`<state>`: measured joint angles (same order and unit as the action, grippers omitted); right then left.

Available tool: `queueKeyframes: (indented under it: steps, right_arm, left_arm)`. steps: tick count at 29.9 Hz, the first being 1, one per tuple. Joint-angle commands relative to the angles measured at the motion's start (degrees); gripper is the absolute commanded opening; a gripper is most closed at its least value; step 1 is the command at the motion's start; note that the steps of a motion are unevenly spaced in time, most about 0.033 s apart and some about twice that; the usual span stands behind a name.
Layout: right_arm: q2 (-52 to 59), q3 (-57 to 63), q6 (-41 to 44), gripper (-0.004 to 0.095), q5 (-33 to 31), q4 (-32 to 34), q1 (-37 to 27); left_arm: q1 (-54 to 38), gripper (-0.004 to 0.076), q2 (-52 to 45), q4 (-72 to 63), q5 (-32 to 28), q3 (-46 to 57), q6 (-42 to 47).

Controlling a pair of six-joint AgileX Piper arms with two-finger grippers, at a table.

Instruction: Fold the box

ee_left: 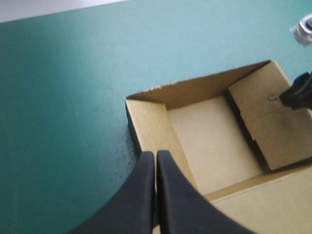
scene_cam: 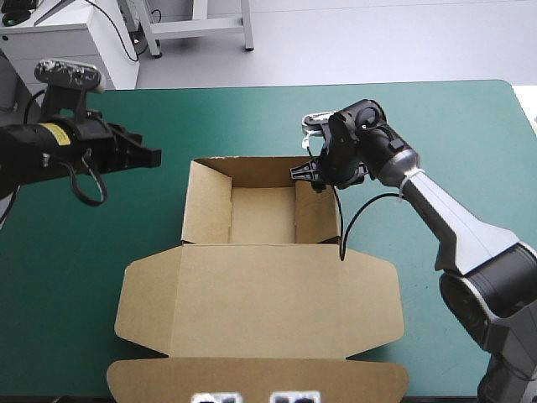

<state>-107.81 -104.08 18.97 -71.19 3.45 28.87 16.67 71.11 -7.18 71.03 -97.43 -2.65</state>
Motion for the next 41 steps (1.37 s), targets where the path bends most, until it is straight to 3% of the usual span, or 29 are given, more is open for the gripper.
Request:
queueKeyframes:
  steps: [1, 9, 16, 26, 32, 41]
  right_arm:
    - [0.4, -1.7, 0.0, 0.0467, -0.4, 0.5, -0.5]
    - [-4.9, -1.7, -2.9, 0.0433, -0.4, -3.8, -0.5]
    - [-5.7, -1.7, -2.9, -0.0023, -0.4, -1.8, -0.5]
    - [-3.6, -1.7, -1.0, -0.0020, -0.5, 6.4, -3.1]
    - [0.8, -1.7, -3.3, -0.0020, -0.5, 6.5, -13.9]
    - [3.5, -1.7, -7.0, -0.0020, -0.5, 6.3, -38.8]
  left_arm:
    - [0.2, -0.0008, -5.7, 1.0, 2.7, 6.6, -0.3]
    - [0.2, -0.0008, -16.1, 1.0, 2.0, 26.9, -0.6]
    - [0.2, -0.0008, -24.4, 1.1, -2.5, 42.2, -0.3]
    - [0.2, -0.0008, -35.2, 1.0, -2.6, 52.4, -0.3]
    - [0.2, -0.0008, -37.9, 1.1, 0.3, 53.0, -0.3]
    - [0.2, -0.0008, -38.1, 1.0, 1.6, 53.0, -0.3]
